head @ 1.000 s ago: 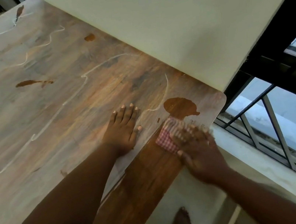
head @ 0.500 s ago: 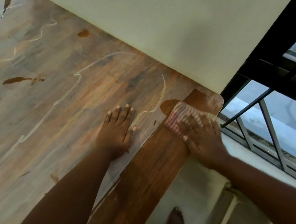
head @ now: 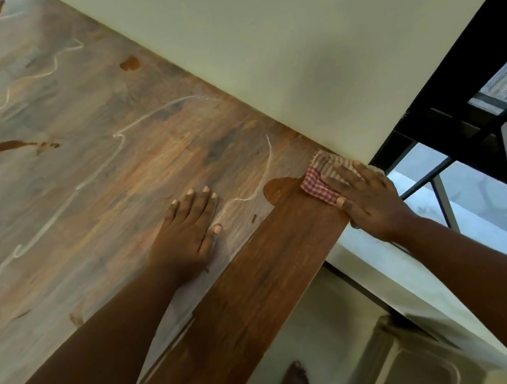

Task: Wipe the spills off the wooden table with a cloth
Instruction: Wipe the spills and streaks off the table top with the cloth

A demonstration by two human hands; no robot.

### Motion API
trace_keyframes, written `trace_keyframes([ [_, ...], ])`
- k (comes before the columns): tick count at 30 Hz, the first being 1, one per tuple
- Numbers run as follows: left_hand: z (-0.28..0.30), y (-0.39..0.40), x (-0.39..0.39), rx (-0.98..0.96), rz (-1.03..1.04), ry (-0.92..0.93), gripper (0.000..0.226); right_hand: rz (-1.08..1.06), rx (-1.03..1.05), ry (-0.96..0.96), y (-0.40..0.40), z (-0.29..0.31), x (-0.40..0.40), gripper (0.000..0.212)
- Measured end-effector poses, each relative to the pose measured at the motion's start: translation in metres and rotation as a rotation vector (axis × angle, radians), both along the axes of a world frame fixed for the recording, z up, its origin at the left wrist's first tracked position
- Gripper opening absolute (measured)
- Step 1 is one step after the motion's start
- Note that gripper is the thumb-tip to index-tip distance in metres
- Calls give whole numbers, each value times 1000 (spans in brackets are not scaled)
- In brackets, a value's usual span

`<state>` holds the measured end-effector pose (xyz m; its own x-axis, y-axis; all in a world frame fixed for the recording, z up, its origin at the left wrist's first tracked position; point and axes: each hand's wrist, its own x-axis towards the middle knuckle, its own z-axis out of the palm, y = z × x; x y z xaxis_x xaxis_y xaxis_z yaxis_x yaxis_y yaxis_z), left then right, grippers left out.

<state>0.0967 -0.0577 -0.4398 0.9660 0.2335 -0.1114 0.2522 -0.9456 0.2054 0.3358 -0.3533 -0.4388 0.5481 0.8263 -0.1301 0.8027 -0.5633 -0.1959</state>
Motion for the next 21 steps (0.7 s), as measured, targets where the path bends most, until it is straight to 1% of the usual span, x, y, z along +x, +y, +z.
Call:
trace_keyframes([
  [5,-1,0,-1,4,-6,3,68,-103,-14,19,4,-4,-19,52],
  [8,-1,1,-1,-4,-5,-8,68,-42,1,38,6,-7,-61,56],
  [10,-2,2,0,6,-6,-3,67,20,4,69,2,-8,-78,54],
  [12,-3,2,0,14,-5,2,67,62,12,80,2,-5,-69,53],
  [14,-3,2,0,12,-4,-2,66,58,20,59,3,-2,-49,55],
  [18,-1,0,0,9,-5,-6,67,-29,-65,-35,8,0,-11,52],
  [21,0,0,0,-4,-3,-10,67,-88,-90,-21,11,2,-8,51],
])
